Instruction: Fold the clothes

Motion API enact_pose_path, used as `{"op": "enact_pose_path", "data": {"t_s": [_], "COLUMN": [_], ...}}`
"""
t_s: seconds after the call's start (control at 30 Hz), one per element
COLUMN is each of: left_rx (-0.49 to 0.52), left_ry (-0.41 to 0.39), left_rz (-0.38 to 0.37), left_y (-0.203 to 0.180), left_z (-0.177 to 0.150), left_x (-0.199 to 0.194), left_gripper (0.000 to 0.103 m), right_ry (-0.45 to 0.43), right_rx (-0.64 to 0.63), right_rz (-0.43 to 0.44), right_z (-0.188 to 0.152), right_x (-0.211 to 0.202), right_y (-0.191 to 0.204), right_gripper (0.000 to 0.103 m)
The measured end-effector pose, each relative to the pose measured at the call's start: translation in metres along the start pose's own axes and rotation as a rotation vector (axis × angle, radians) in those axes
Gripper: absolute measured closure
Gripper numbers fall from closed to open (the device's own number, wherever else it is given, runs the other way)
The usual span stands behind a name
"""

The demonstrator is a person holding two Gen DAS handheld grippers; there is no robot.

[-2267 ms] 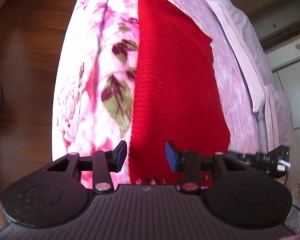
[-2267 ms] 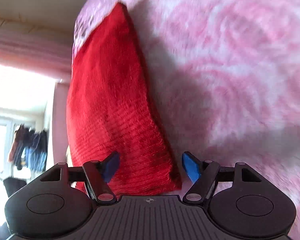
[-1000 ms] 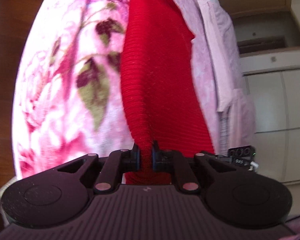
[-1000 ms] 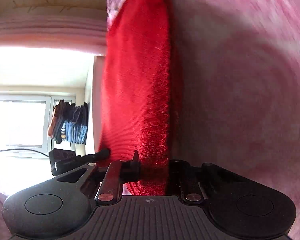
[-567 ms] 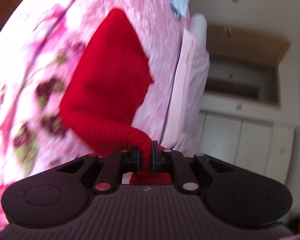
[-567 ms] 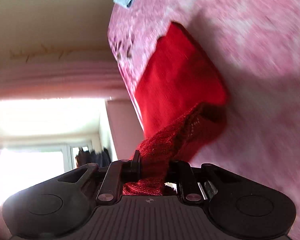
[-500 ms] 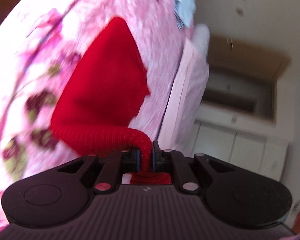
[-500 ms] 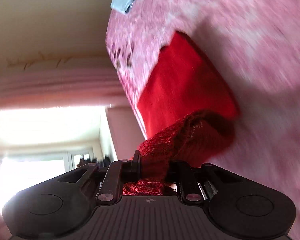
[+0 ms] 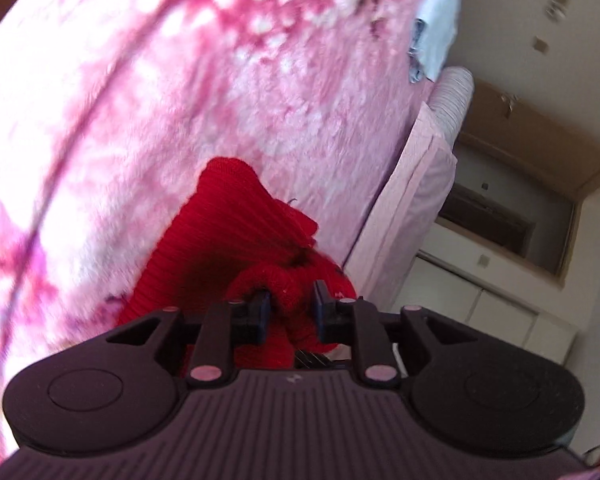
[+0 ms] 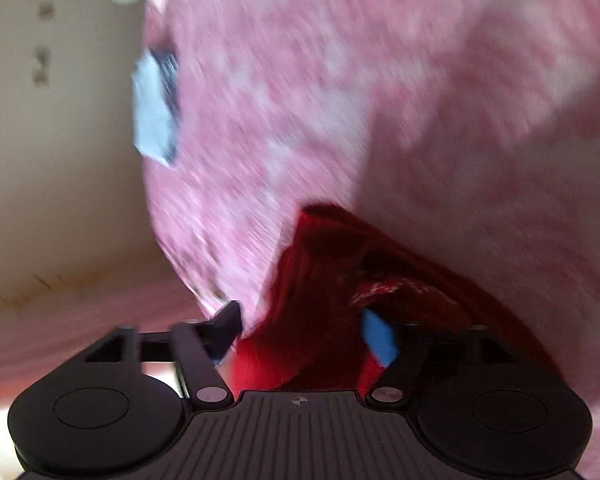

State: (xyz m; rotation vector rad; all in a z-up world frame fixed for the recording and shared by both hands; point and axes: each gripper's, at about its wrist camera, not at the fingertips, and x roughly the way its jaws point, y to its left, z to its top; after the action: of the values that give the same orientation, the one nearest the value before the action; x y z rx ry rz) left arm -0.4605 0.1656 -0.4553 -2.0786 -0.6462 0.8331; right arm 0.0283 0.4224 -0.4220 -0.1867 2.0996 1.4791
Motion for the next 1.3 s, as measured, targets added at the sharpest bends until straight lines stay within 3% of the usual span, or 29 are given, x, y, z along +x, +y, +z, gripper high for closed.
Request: {"op": "enact_pose_path", "data": {"t_s": [0.03,0.1,0.2,0.27,0.47,0.57,0.67,0.73,0.77,0.8,0.83,0.87,0.97,1.07,1.2,1.3], "left_rx": [-0.060,-0.117,-0.019,0.074,0.666,0.763,0.821,0.855,0.871,0.889,0.917,0.936,0.965,0.967,0.899,0.851], "left_ry": [0.010,-0.004,-0.127,-0.191,-0.217,-0.223,-0.293,-0.273,-0.250,-0.231,-0.244,-0.271,-0.357,-0.397,-0.370,-0.379], "left_rz": [-0.028,-0.105,-0.180,-0.179,0.253,0.252,0.289,0.301,0.305,0.310,0.324,0.320,0.287,0.318,0.422,0.409], "left_y": [0.003,0.004,-0.012,-0.023,-0.057,-0.051,-0.050,-0.052,-0.053,-0.055,-0.057,-0.059,-0.065,-0.063,-0.035,-0.030], "left_z": [0.002,0.003,-0.004,-0.009,-0.053,-0.066,-0.064,-0.061,-0.061,-0.061,-0.064,-0.067,-0.074,-0.068,-0.042,-0.032], "left_x": [0.001,-0.001,-0.020,-0.034,-0.024,-0.011,0.003,0.015,0.021,0.027,0.026,0.021,-0.001,-0.005,0.024,0.032], "left_gripper": [0.082,0.063,0.058,0.056,0.055,0.054,0.057,0.075,0.094,0.095,0.096,0.096,0.097,0.097,0.094,0.093], "right_ry": [-0.030,-0.091,-0.103,-0.097,0.040,0.085,0.089,0.085,0.094,0.106,0.101,0.086,-0.005,-0.083,-0.044,-0.030], "right_rx": [-0.021,-0.064,-0.260,-0.410,-0.949,-1.106,-1.136,-1.109,-1.087,-1.073,-1.072,-1.075,-1.098,-1.143,-1.220,-1.193], "right_rz": [0.002,0.007,-0.080,-0.145,-0.327,-0.360,-0.320,-0.281,-0.263,-0.255,-0.262,-0.275,-0.279,-0.272,-0.443,-0.500], "right_z": [0.002,0.007,0.001,-0.006,-0.043,-0.054,-0.048,-0.042,-0.040,-0.039,-0.041,-0.043,-0.053,-0.060,-0.062,-0.059], "right_x": [-0.007,-0.022,-0.026,-0.025,0.001,0.015,0.036,0.046,0.051,0.056,0.059,0.060,0.047,0.041,0.088,0.107], "right_y": [0.005,0.014,0.038,0.053,0.072,0.065,0.059,0.055,0.053,0.052,0.051,0.050,0.059,0.077,0.079,0.065], "right_gripper": [0.030,0.030,0.030,0.030,0.031,0.031,0.031,0.031,0.032,0.050,0.082,0.096,0.097,0.098,0.098,0.098]}}
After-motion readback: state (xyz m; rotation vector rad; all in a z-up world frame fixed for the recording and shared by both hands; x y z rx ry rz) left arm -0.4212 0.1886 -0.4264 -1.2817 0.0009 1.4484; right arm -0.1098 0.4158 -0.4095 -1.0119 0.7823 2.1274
